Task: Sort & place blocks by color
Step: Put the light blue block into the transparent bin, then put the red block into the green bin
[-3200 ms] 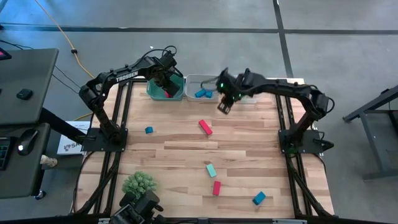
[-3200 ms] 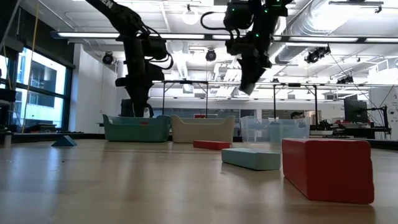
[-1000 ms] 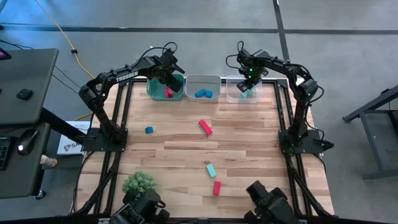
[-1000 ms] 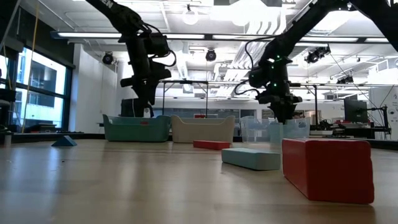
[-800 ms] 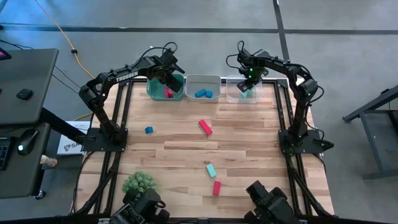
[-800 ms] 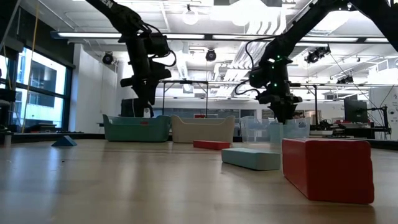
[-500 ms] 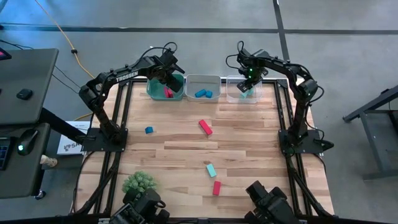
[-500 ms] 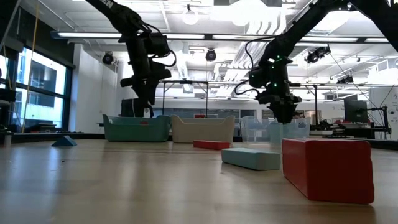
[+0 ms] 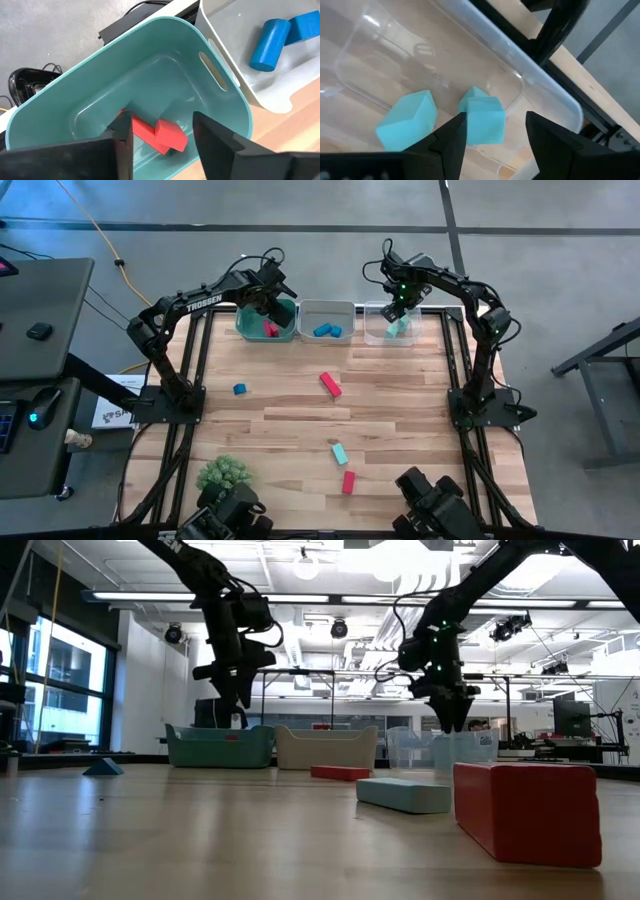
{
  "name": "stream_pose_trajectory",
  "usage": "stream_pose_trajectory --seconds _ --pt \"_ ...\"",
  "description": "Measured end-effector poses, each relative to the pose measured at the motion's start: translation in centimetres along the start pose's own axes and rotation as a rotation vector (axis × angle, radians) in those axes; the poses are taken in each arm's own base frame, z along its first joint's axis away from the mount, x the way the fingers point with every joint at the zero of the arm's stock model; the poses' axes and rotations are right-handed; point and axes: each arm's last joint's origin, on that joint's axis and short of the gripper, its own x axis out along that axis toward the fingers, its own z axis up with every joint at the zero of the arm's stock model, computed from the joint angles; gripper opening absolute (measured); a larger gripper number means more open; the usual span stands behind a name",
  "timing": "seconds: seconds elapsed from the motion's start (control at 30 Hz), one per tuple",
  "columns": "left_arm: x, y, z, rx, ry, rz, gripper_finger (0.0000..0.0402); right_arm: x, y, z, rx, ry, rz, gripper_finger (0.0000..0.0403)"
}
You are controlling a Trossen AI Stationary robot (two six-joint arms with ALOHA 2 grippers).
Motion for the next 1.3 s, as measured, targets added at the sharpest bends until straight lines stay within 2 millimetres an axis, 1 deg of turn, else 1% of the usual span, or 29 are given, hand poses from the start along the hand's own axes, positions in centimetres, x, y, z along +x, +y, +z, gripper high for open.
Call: stream_pose_trajectory --seconds 0.2,0.4,0.5,0.77,0.9,1.03,1.13,1.3 --pt "0.0 0.0 0.0 -0.003 0.001 -0.004 0.0166 -2.1 -0.2 0.6 0.0 -0.039 0.023 0.0193" --pt "0.0 -0.6 -0.1 0.015 0.023 -0.124 0.0168 -4.6 -0.5 1.3 -0.001 -0.098 0.02 0.0193" --pt "-0.1 -1.3 -0.3 0.08 0.023 -0.143 0.0167 -6.0 -0.7 1.6 0.004 -0.145 0.018 0.0193" --pt "-0.5 -4.6 -1.1 0.329 0.006 -0.184 0.0166 -10.0 -1.2 2.4 0.087 -0.285 0.022 0.0193" --pt "-0.7 -6.3 -1.7 0.449 -0.001 -0.205 0.0166 -11.5 -1.4 2.5 0.136 -0.333 0.046 0.0193" --pt "-1.1 -8.1 -2.2 0.62 -0.032 -0.229 0.0166 -12.3 -1.2 2.4 0.166 -0.353 0.099 0.0193" --pt "-1.4 -9.6 -2.4 0.75 -0.093 -0.248 0.0166 -12.5 -0.8 2.3 0.171 -0.343 0.123 0.0193" --pt "-2.0 -11.9 -2.2 0.858 -0.24 -0.277 0.0166 -12.6 0.5 2.2 0.138 -0.322 0.127 0.0193"
